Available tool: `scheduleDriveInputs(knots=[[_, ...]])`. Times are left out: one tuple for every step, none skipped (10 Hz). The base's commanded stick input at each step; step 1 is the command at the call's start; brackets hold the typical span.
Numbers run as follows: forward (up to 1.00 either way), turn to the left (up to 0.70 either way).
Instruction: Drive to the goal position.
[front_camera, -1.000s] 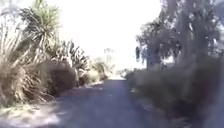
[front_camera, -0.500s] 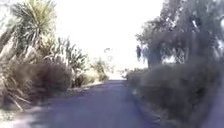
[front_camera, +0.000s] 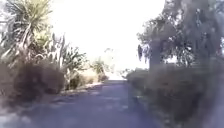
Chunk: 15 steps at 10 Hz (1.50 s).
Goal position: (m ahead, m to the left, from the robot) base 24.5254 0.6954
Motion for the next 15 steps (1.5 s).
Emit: scheduleDriveInputs(knots=[[1.0, 0.0], [1.0, 0.0], [1.0, 0.0], [1.0, 0.0], [1.0, 0.0], [1.0, 0.0], [1.0, -0.17], [1.0, -0.27], [1.0, -0.37], [1.0, -0.16], [1.0, -0.09], [1.0, -0.01], [1.0, -0.13], [1.0, -0.26], [1.0, 0.0]])
